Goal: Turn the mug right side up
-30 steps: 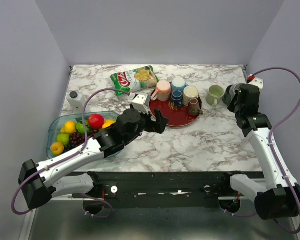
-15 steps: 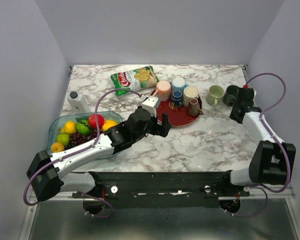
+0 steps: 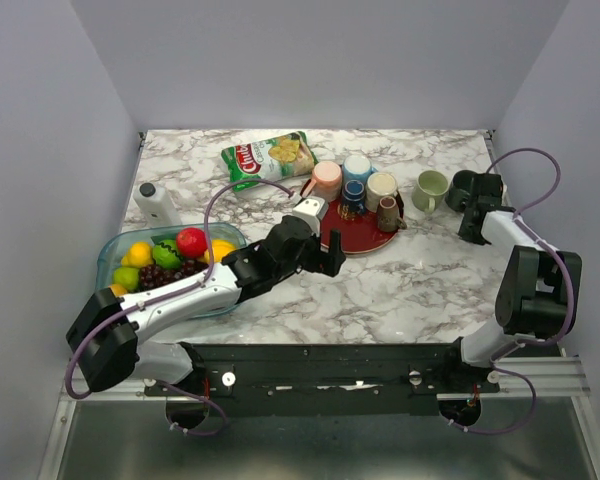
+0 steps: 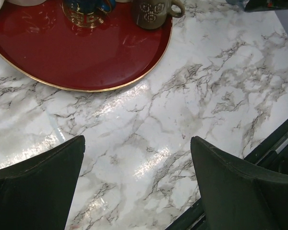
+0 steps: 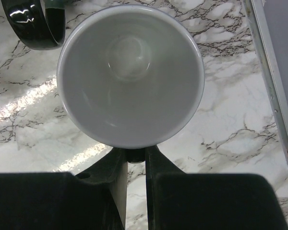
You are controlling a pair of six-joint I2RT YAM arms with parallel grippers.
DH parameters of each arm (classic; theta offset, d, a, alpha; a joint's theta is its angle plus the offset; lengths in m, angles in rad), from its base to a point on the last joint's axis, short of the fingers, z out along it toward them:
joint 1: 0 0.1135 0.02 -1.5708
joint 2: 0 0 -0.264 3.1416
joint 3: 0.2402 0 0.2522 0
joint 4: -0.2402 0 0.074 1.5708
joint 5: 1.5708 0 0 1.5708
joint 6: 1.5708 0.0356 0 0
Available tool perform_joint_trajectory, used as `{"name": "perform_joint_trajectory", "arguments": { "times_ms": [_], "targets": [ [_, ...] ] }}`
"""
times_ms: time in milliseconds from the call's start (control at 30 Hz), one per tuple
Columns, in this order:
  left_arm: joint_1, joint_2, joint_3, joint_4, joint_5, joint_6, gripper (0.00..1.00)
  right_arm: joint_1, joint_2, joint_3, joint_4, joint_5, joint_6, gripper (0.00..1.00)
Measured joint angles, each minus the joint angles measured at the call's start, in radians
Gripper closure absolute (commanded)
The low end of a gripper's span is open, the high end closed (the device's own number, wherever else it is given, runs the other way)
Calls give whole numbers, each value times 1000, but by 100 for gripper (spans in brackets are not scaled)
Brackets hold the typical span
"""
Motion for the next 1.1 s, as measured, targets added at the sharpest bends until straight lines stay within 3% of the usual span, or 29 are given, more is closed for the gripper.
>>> {"name": "perform_joint_trajectory", "arguments": {
  "times_ms": [67,100,200,600,867,1100],
  "targets": [
    [1,18,4,-2,1,-3,1,0,3,1,0,4,3,71],
    [1,24,6,-5,2,-3,1,0,3,1,0,5,7,55],
    [1,42,22,-14,3,-8,1,-1,6,1,2,6,20,39],
    [1,127,137,-58,2,-16,1,-3,-29,2,-8,-3,55,16],
    [9,198,227,-106,-36,26,1,-3,-146,23,-56,-18,92,12],
    [75,320,362,-156,-85,108,1,-3,-394,23,-93,-120,119,12]
  ]
}}
